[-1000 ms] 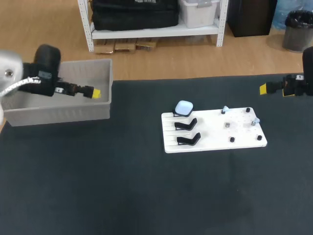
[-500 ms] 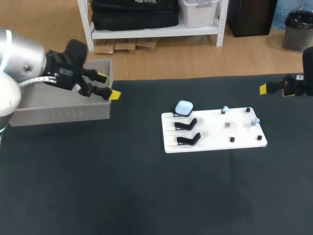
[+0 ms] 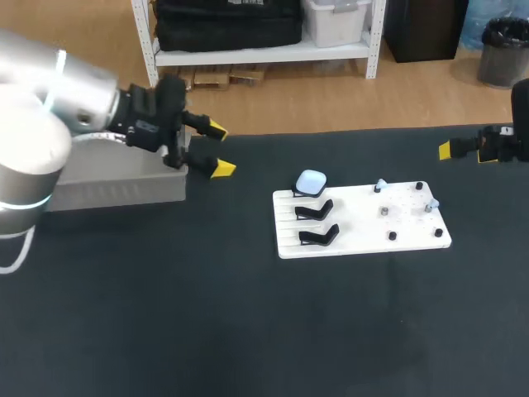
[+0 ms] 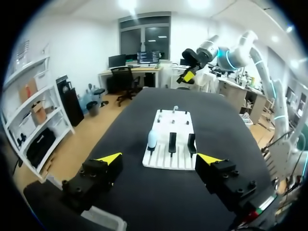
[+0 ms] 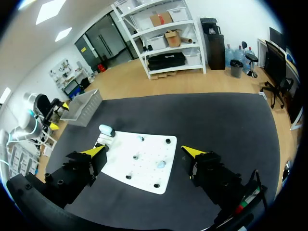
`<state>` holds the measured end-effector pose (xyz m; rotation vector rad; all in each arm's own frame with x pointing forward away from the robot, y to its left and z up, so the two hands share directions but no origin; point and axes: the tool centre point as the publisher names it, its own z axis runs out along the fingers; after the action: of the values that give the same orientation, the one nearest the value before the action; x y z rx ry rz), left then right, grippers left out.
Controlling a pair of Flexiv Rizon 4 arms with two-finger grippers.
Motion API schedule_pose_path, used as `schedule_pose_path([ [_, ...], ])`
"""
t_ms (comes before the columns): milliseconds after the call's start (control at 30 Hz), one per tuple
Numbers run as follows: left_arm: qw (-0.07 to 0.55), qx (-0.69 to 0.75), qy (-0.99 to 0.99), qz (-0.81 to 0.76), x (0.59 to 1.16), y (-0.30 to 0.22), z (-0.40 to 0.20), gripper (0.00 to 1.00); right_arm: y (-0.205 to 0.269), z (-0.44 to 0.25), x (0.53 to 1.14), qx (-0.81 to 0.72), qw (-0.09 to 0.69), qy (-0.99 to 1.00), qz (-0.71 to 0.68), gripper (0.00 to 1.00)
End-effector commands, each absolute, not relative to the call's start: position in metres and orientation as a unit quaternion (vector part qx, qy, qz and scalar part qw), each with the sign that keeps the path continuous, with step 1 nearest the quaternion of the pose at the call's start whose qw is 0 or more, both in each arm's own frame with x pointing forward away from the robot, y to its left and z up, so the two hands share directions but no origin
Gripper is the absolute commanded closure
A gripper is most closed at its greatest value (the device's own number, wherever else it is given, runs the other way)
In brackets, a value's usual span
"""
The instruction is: Pick up each earbud case from the left stands, insert the matching earbuds, close the lid, and place the case in the box.
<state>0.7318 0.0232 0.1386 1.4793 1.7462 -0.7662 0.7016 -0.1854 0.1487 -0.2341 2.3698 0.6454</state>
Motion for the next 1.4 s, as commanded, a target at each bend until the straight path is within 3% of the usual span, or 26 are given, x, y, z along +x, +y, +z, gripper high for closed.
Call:
schedule_pose_path([
  [33,0.337,0.591,0.658,-0.323,0.745,0.008,0.125,0.0,-0.185,0.149,0.701,-0.09,0.331,0.907,0.246,0.0],
  [800,0.342,0.61,0.617,-0.362,0.763,-0.059,0.062,0.0,-0.185,0.149,0.701,-0.09,0.331,0.907,0.246,0.0],
  [1067,0.339,0.614,0.611,-0.367,0.769,-0.073,0.049,0.11,-0.185,0.149,0.701,-0.09,0.331,0.907,0.246,0.0],
  [1400,0.331,0.615,0.614,-0.369,0.77,-0.082,0.032,0.36,-0.185,0.149,0.701,-0.09,0.331,0.907,0.246,0.0],
])
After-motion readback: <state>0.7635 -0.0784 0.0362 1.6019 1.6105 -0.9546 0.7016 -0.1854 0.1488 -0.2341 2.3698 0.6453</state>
